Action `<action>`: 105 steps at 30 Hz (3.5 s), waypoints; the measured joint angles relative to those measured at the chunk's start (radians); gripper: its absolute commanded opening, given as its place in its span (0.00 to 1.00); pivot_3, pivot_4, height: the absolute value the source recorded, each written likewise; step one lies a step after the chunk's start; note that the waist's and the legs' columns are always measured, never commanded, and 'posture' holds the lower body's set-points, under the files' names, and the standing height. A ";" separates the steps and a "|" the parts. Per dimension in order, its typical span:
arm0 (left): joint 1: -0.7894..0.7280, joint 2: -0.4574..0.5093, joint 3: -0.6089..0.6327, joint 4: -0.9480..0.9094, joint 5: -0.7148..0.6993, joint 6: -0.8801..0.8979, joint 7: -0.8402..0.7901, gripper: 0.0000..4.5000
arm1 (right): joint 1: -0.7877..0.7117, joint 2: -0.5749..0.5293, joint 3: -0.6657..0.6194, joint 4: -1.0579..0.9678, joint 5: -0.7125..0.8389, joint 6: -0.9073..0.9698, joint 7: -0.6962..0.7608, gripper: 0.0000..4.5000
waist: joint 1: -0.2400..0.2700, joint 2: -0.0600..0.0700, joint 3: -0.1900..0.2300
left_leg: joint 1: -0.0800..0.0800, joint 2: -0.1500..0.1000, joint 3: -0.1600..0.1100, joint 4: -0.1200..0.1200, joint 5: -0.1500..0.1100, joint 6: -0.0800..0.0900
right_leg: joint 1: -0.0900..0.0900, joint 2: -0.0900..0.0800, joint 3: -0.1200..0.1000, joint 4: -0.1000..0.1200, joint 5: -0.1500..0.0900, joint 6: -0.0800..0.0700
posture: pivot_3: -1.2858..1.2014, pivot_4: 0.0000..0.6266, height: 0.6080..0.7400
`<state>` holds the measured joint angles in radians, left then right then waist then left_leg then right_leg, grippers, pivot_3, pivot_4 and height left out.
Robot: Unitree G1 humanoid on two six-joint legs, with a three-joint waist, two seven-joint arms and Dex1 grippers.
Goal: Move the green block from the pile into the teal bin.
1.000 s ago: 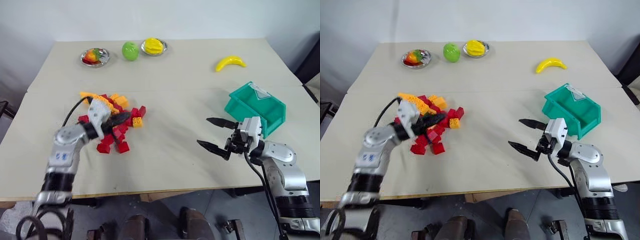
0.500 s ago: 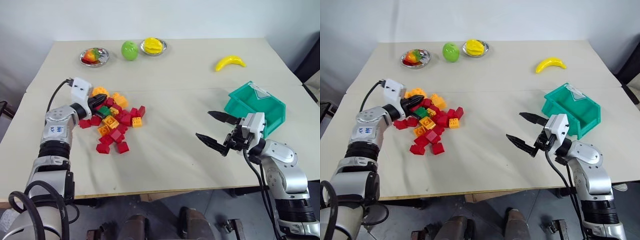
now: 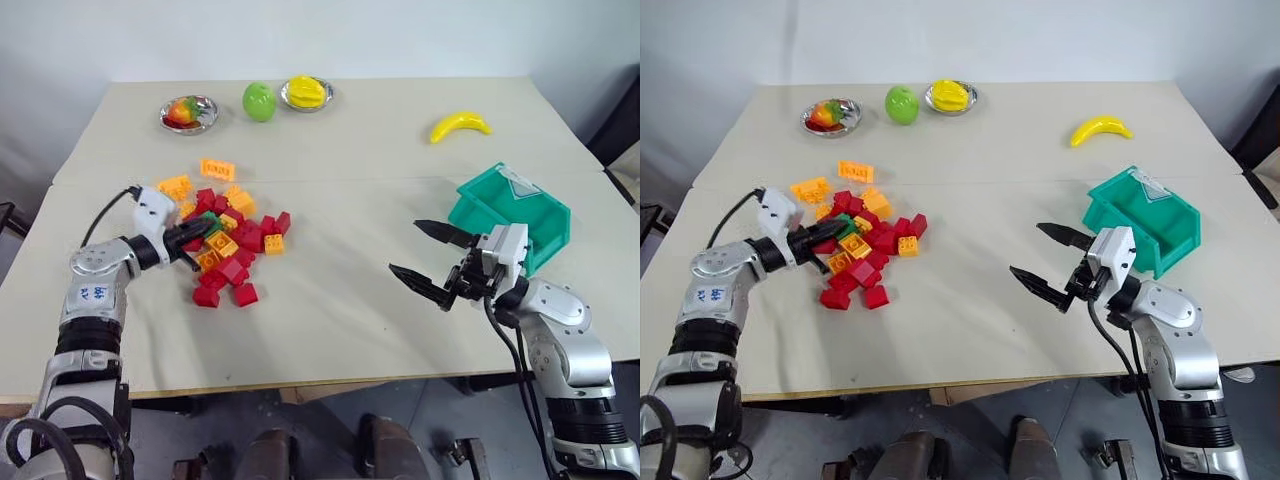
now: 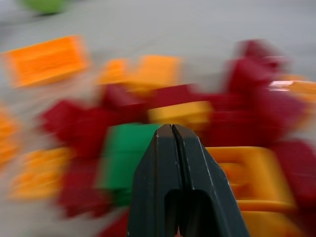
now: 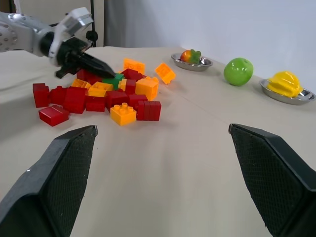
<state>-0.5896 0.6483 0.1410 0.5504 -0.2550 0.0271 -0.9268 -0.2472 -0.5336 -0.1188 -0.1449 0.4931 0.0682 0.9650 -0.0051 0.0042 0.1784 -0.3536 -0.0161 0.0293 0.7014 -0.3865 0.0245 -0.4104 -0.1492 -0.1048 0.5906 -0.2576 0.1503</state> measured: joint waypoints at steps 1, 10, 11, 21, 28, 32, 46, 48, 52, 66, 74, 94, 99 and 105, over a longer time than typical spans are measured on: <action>0.027 0.000 0.006 -0.047 -0.025 0.018 -0.016 0.00 | 0.001 0.002 0.001 0.000 0.000 0.000 -0.001 1.00 | -0.001 0.000 0.000 | 0.000 0.000 0.000 0.000 0.000 0.000 | 0.000 0.000 0.000 0.000 0.000 0.000 | 0.52 0.24 1.00; 0.463 0.010 0.392 -0.395 -0.261 0.116 0.059 0.09 | 0.001 0.023 0.023 -0.004 0.002 0.003 -0.002 1.00 | -0.022 0.000 0.000 | 0.001 0.007 -0.007 -0.001 -0.001 -0.001 | 0.000 -0.001 0.001 -0.001 0.000 0.000 | 0.52 0.24 1.00; 0.528 -0.010 0.445 -0.443 -0.283 0.121 0.078 0.13 | 0.000 0.024 0.026 -0.004 0.003 0.003 0.000 1.00 | -0.021 0.000 0.000 | 0.001 0.007 -0.008 -0.001 -0.001 -0.001 | 0.000 -0.001 0.001 -0.001 0.000 0.000 | 0.52 0.24 1.00; 0.859 -0.094 0.678 -0.536 -0.329 0.082 0.174 0.80 | -0.040 0.029 0.045 0.025 0.004 0.004 0.042 1.00 | 0.008 0.000 0.000 | 0.001 0.007 -0.008 0.001 -0.002 -0.001 | 0.001 -0.001 0.000 -0.001 0.000 -0.002 | 0.52 0.24 1.00; 0.763 -0.048 0.552 -0.548 -0.302 0.131 0.194 0.99 | -0.060 0.031 0.054 0.036 0.004 0.004 0.055 1.00 | 0.013 0.000 0.000 | 0.001 0.007 -0.009 0.001 -0.002 -0.002 | 0.001 0.000 0.000 0.000 0.000 -0.003 | 0.52 0.24 1.00; 0.502 0.095 0.364 -0.539 -0.229 0.272 0.244 0.99 | -0.060 0.032 0.065 0.035 0.003 0.007 0.053 1.00 | 0.018 0.000 0.000 | 0.001 0.002 -0.008 0.001 -0.002 -0.002 | 0.000 0.000 0.000 0.001 0.001 -0.004 | 0.52 0.24 1.00; -0.179 0.171 -0.117 0.074 0.087 0.289 0.093 0.66 | -0.031 0.037 0.058 0.020 0.000 -0.001 -0.001 1.00 | -0.021 0.000 0.000 | 0.001 0.002 0.005 -0.003 -0.002 -0.002 | -0.002 0.001 -0.006 0.000 0.001 -0.003 | 0.52 0.24 1.00; -0.213 0.160 -0.131 0.127 0.116 0.259 0.091 0.66 | -0.015 0.037 0.056 0.008 0.000 -0.001 -0.011 1.00 | -0.021 0.000 0.000 | 0.001 0.002 0.005 -0.002 -0.002 -0.002 | -0.002 0.001 -0.006 0.000 0.001 -0.003 | 0.52 0.24 1.00; -0.262 0.146 -0.155 0.187 0.150 0.224 0.060 0.66 | -0.005 0.037 0.053 -0.014 0.000 -0.001 -0.024 1.00 | -0.020 0.000 0.000 | 0.002 0.002 0.005 -0.001 -0.002 -0.002 | -0.002 0.001 -0.006 0.001 0.001 -0.003 | 0.52 0.24 1.00; -0.276 0.153 -0.168 0.219 0.196 0.233 -0.051 0.99 | 0.005 0.017 0.035 -0.019 0.009 0.012 0.009 1.00 | -0.017 0.000 0.000 | 0.001 0.002 0.005 0.000 -0.002 -0.002 | -0.002 0.001 -0.006 0.001 0.001 -0.003 | 0.52 0.24 1.00; -0.298 0.152 -0.182 0.252 0.228 0.210 -0.050 0.99 | -0.010 -0.012 0.052 -0.057 0.042 0.048 0.087 1.00 | -0.017 0.000 0.000 | 0.002 0.003 0.005 0.001 -0.002 -0.002 | -0.002 0.001 -0.006 0.002 0.001 -0.003 | 0.52 0.24 1.00; -0.434 0.150 -0.125 0.274 0.164 0.111 -0.222 0.32 | 0.004 -0.036 0.018 -0.060 0.041 0.042 0.061 1.00 | 0.009 -0.002 0.002 | -0.001 0.002 0.004 0.005 -0.002 -0.001 | -0.002 0.000 -0.007 0.002 0.001 -0.003 | 0.52 0.24 1.00; -0.538 0.070 -0.190 0.183 0.160 0.120 -0.367 0.32 | 0.087 -0.071 -0.047 -0.089 0.042 0.044 0.036 1.00 | 0.024 -0.002 0.002 | -0.001 0.002 0.005 0.006 -0.002 -0.001 | -0.001 0.000 -0.007 0.002 0.001 -0.003 | 0.52 0.24 1.00; -0.622 -0.287 -0.359 0.223 0.199 0.079 -0.422 0.32 | 0.244 -0.132 -0.189 -0.147 0.042 0.047 -0.004 1.00 | 0.041 -0.003 0.002 | -0.004 0.001 0.006 0.013 -0.004 0.003 | 0.001 0.000 -0.007 0.000 0.003 0.001 | 0.52 0.24 1.00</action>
<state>-1.2117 0.3610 -0.2178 0.7736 -0.0561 0.1060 -1.3486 -0.0037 -0.6657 -0.3083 -0.2921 0.5355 0.1154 0.9608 0.0361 0.0016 0.1801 -0.3572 -0.0147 0.0350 0.7141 -0.3905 0.0273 -0.4097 -0.1491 -0.1118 0.5908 -0.2545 0.1509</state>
